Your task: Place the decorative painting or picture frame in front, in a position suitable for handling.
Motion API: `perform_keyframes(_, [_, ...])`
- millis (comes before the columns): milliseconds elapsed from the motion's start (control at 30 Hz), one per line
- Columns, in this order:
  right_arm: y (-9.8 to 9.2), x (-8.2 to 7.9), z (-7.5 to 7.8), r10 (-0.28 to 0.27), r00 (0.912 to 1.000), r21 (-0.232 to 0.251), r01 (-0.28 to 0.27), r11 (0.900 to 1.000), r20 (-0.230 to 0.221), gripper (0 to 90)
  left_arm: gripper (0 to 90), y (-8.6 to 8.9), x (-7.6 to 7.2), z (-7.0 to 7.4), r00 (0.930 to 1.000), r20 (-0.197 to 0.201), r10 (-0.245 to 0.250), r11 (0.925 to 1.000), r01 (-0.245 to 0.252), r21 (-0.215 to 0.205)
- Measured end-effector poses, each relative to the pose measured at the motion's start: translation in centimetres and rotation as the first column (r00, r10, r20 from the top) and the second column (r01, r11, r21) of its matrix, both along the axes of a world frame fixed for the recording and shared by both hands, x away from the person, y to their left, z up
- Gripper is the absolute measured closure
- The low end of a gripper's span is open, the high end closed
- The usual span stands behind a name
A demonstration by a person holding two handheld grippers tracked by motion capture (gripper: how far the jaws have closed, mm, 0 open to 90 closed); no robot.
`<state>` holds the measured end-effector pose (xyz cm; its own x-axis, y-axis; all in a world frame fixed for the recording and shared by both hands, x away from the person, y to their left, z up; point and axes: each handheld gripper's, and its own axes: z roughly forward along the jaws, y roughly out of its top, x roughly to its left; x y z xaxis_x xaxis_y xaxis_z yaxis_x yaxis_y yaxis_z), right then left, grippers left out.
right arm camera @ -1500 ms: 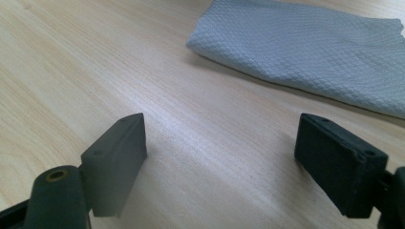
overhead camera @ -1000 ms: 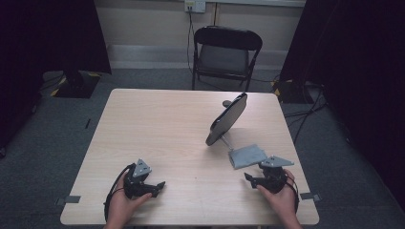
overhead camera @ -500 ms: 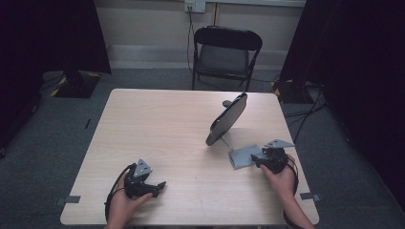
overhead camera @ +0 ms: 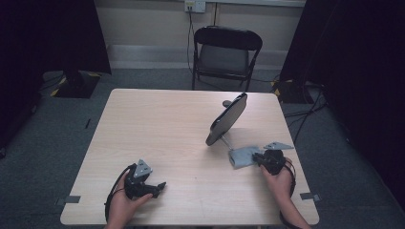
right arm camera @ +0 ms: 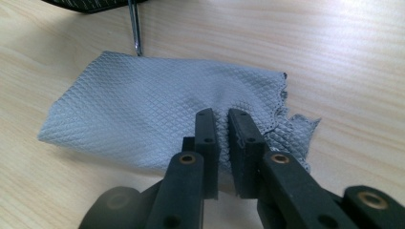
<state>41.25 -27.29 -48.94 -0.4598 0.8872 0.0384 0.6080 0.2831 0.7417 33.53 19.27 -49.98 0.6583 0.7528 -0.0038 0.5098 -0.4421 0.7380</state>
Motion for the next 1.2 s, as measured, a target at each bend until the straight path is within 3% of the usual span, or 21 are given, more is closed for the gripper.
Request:
perform_keyframes(133, [-0.2,-0.1,0.2,-0.004,0.9995,0.036,0.005,0.999,-0.031,86.2,15.2,0.0,0.0,0.0,1.0,0.0,-0.002,1.0,0.002,0.001])
perform_keyframes(333, [0.3,-1.1,0.8,0.028,0.9996,0.035,-0.028,0.999,-0.005,87.0,15.6,-0.1,-0.2,0.0,1.0,-0.004,0.004,1.0,-0.004,-0.008])
perform_keyframes(533, [1.2,-2.5,2.2,0.078,0.9968,0.066,-0.079,0.995,0.016,87.2,16.1,0.0,-0.2,0.2,0.9998,-0.015,0.01,0.9999,-0.01,0.005])
perform_keyframes(733, [2.7,-3.9,3.0,0.127,0.9917,0.103,-0.128,0.986,0.023,87.3,16.4,-0.1,-0.4,0.5,0.9997,-0.018,0.017,0.9998,-0.017,-0.011])
perform_keyframes(800, [3.5,-4.3,3.2,0.15,0.988,0.086,-0.153,0.984,0.035,87.3,16.5,-0.1,-0.5,0.7,0.9998,-0.008,0.016,0.9998,-0.016,-0.013])
perform_keyframes(1000, [6.3,-5.4,3.2,0.212,0.9769,0.133,-0.214,0.968,0.03,87.3,17.1,-0.6,-0.8,1.2,1.0,-0.001,-0.001,0.9995,0.001,-0.033])
perform_keyframes(1133, [8.5,-6.1,2.6,0.263,0.9646,0.118,-0.263,0.958,0.012,87.3,17.7,-1.1,-0.9,1.6,0.9998,0.002,-0.022,0.999,0.022,-0.038])
perform_keyframes(1200, [9.6,-6.3,2.2,0.288,0.9575,0.138,-0.285,0.948,-0.001,87.2,18.0,-1.4,-1.0,1.9,0.9993,0.006,-0.036,0.9986,0.036,-0.038])
